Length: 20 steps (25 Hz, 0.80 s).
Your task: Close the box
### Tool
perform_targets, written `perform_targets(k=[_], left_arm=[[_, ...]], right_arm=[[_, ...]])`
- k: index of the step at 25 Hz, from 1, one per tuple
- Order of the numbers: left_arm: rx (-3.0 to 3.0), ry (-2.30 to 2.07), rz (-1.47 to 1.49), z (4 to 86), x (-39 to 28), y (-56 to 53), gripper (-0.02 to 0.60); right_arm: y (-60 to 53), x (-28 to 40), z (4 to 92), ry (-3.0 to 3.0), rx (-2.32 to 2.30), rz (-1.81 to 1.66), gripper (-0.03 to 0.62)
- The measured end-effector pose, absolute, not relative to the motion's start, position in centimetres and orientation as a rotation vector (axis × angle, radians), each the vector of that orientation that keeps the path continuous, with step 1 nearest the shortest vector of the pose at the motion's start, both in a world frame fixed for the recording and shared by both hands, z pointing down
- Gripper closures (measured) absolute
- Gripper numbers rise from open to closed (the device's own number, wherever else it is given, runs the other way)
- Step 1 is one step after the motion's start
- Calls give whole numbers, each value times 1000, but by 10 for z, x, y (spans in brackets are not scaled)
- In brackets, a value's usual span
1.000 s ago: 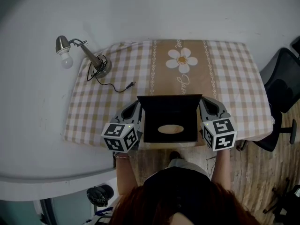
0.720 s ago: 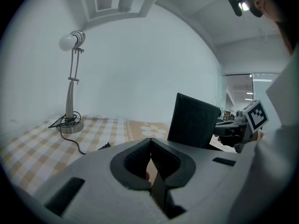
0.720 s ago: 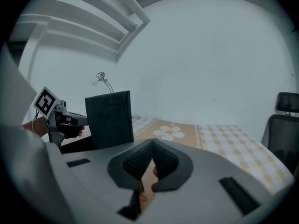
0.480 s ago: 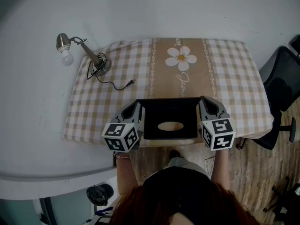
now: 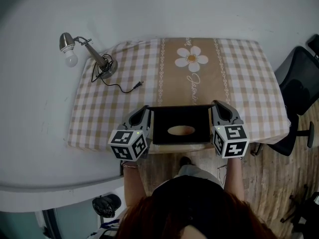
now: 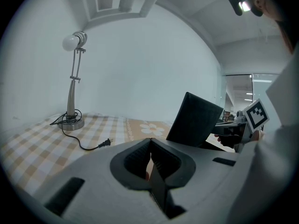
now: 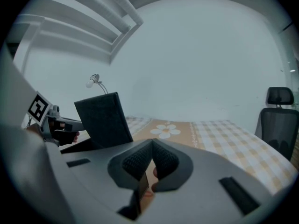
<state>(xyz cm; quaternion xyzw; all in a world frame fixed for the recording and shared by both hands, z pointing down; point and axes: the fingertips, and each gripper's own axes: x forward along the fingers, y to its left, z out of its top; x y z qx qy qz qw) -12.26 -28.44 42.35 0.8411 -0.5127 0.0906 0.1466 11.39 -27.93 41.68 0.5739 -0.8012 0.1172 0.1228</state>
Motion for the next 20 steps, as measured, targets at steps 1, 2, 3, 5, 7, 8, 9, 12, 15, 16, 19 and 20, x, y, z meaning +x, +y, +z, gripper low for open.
perform_targets(k=[1,2,3,5,7,8,9,12,15,16,19,20], left_arm=[[2422,-1473,262,424,-123,-284,554],[2424,-1472,265,424,-123,-283,554],[2424,-1470,267,424,-123,-282,554],[2421,-1472,270,425,-123,-280,554],[2414,-1478,269,425,-123,-279,554],[2411,-1480,268,426,-123,-278,554],[2409,-1481,269,426,-123,-277,554],[2405,-1477,274,427,-123,-274,554],[2402,-1479,277,429,-122,-271,554],[2401,-1479,278,430,-122,-270,554],[2396,-1479,283,431,-123,-268,554],[2394,-1479,283,432,-123,-268,554]], right_arm=[[-278,114,417,-2335,1679,345,577],[-277,114,418,-2331,1683,346,577],[-276,114,418,-2328,1684,347,577],[-274,114,419,-2321,1690,351,577],[-272,115,419,-2310,1706,361,577],[-271,115,419,-2304,1717,365,577],[-270,115,420,-2299,1725,370,577],[-266,116,422,-2294,1732,385,577],[-263,116,424,-2290,1731,397,577],[-262,116,425,-2288,1730,398,577],[-259,116,426,-2283,1727,405,577],[-259,115,427,-2281,1727,408,577]])
